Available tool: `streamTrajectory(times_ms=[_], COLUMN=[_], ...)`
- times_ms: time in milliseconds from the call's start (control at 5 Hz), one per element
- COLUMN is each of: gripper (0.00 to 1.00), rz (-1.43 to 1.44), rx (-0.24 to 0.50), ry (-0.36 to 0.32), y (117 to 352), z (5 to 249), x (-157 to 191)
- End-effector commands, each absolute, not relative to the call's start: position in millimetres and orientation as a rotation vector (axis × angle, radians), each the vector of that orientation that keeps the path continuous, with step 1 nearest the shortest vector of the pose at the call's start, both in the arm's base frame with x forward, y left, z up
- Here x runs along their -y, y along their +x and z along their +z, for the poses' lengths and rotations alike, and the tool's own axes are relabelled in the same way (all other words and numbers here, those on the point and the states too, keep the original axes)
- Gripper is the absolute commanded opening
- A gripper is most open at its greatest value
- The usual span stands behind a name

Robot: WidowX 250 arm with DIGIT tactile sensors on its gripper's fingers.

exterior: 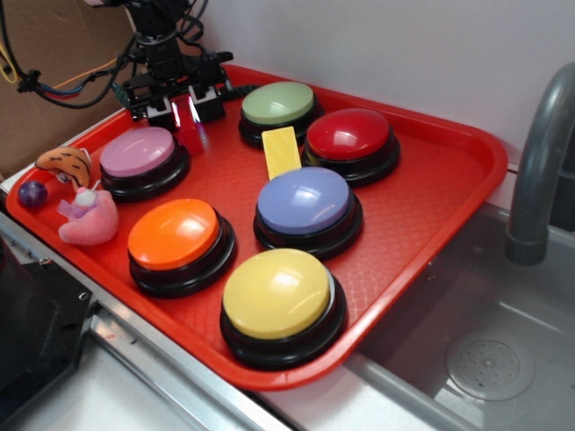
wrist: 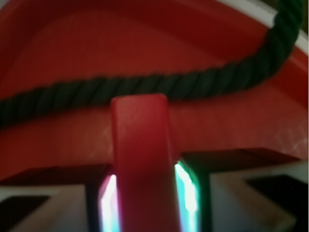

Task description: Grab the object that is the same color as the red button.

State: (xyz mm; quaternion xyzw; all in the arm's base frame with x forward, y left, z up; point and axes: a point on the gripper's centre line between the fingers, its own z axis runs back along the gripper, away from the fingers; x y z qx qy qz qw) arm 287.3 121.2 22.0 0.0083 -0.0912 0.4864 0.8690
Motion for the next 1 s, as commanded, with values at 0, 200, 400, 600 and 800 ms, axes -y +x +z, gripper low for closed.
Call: streamTrajectory(times_ms=[0,200,400,600,800], gripper=[0.00,0.00,0.00,0.00,0.00], rz=[0.583,0.350,0.182,0.025,0.053], rx=[0.262,0.244,0.215,0.161,0.105], ry=[-0.094,-0.112,-0.133,-0.147,-0.156], y=[276,258,244,229,218], z=[116,139,144,140,134], x=[-82,-52,-27,-5,1])
